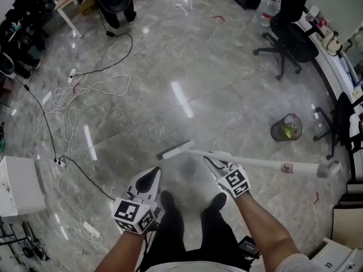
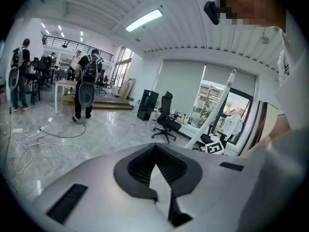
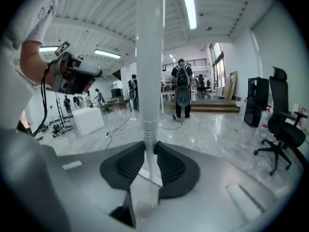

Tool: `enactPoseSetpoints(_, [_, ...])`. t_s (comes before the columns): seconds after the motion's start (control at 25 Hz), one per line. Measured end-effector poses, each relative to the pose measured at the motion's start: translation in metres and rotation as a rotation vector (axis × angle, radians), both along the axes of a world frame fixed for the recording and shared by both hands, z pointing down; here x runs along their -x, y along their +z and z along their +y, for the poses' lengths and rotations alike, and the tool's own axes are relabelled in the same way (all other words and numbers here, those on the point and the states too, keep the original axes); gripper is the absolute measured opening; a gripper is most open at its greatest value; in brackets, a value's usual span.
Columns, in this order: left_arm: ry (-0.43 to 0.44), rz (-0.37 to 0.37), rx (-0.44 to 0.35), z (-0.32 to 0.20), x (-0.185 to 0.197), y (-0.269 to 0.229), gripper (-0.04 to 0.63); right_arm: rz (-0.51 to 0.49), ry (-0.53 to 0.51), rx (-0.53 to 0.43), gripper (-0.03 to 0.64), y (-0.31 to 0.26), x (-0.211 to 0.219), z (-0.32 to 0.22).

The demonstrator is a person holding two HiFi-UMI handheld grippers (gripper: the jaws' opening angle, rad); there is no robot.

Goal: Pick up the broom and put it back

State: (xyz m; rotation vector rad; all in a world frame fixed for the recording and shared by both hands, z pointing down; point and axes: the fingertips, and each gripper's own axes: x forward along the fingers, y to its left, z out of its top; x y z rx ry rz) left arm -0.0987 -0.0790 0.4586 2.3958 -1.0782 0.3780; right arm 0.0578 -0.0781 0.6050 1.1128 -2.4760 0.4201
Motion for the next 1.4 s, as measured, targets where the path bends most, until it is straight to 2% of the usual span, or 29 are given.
enactPoseSetpoints(0.2, [0.031, 0.027, -0.130, 0.010, -0.008, -0.150, 0.005, -0.078, 0.045, -0.122, 0.080, -0.199, 0.011, 0.007])
enactPoseSetpoints(0.32, [0.041, 0.049, -0.211, 0.012, -0.013, -0.225, 0.005, -0.088, 0.075, -0.197, 0.078, -0.297, 0.009, 0.011])
enactPoseSetpoints(0.44, [0.067, 0.064, -0.280, 0.024, -0.020, -0.272, 0.005, -0.078, 0.105, -0.266, 0.077, -0.366, 0.006, 0.022])
enactPoseSetpoints(0.56, [0.100, 0.084, -0.332, 0.037, -0.032, -0.297, 0.005, -0.060, 0.121, -0.320, 0.075, -0.406, -0.002, 0.038])
enactPoseSetpoints(0.76, [0.144, 0.108, -0.364, 0.053, -0.052, -0.314, 0.005, -0.031, 0.144, -0.368, 0.056, -0.433, -0.026, 0.071])
enactPoseSetpoints(0.84, [0.159, 0.113, -0.366, 0.057, -0.058, -0.314, 0.005, -0.037, 0.169, -0.383, 0.001, -0.433, -0.036, 0.082])
enactPoseSetpoints(0.88, [0.167, 0.114, -0.364, 0.059, -0.061, -0.312, 0.005, -0.035, 0.178, -0.385, 0.002, -0.430, -0.039, 0.087])
enactPoseSetpoints(1.16, [0.201, 0.110, -0.323, 0.070, -0.087, -0.285, 0.005, -0.060, 0.181, -0.289, 0.002, -0.394, -0.038, 0.090])
enactPoseSetpoints(1.4, [0.207, 0.112, -0.285, 0.077, -0.097, -0.263, 0.005, -0.094, 0.160, -0.247, 0.002, -0.378, -0.027, 0.095])
